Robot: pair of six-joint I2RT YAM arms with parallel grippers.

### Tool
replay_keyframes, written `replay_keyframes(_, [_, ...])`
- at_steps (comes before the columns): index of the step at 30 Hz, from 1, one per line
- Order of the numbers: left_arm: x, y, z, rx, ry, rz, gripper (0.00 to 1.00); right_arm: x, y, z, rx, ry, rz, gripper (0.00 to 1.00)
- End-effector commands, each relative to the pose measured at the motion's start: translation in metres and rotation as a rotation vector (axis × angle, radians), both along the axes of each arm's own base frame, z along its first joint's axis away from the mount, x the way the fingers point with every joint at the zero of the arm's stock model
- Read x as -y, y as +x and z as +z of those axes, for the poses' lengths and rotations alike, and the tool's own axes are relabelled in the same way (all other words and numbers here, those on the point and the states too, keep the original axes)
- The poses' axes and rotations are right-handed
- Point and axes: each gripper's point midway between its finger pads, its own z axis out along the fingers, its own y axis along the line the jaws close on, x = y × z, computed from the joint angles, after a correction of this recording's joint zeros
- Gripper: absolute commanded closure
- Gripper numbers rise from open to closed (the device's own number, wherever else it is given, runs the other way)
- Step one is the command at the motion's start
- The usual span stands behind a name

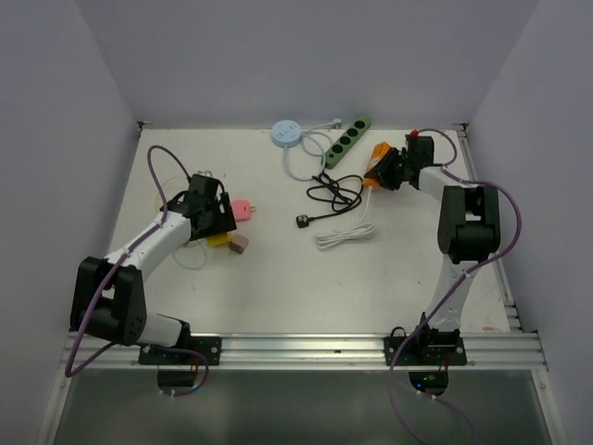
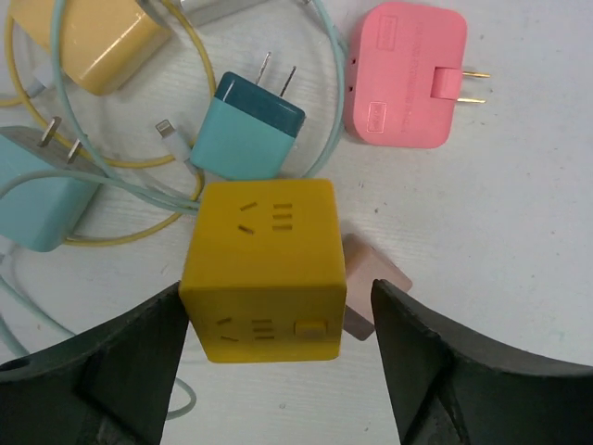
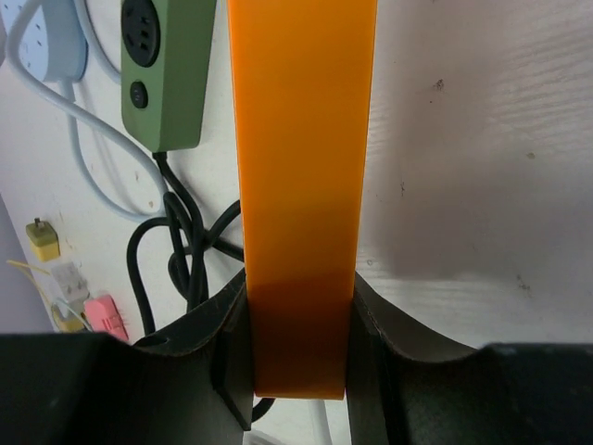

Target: Pull the plug off the socket

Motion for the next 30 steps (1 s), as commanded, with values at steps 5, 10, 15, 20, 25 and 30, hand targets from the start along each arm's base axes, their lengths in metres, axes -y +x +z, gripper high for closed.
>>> replay_keyframes(5, [-0.005,-0.002,0.059,0.138,-0.025,0.009,0.02,-0.012,0.023,0.019,0.073,0.051,0.073,0.38])
replay_keyframes(10, [-0.018,-0.001,0.107,0.251,0.009,0.049,0.00,0.003,0.010,0.017,0.019,-0.050,0.043,0.15])
replay_keyframes(15, [-0.036,-0.004,0.170,0.408,0.056,0.099,0.00,0.043,-0.014,0.037,-0.037,-0.190,-0.031,0.01])
replay_keyframes(20, [-0.060,-0.018,0.223,0.533,0.112,0.181,0.00,0.075,-0.040,0.075,-0.053,-0.356,-0.109,0.01])
replay_keyframes(25, [-0.085,-0.038,0.286,0.678,0.162,0.281,0.00,0.094,-0.073,0.158,0.028,-0.467,-0.149,0.01])
replay_keyframes(30, [-0.106,-0.063,0.353,0.822,0.204,0.335,0.00,0.108,-0.105,0.255,0.225,-0.544,-0.212,0.01])
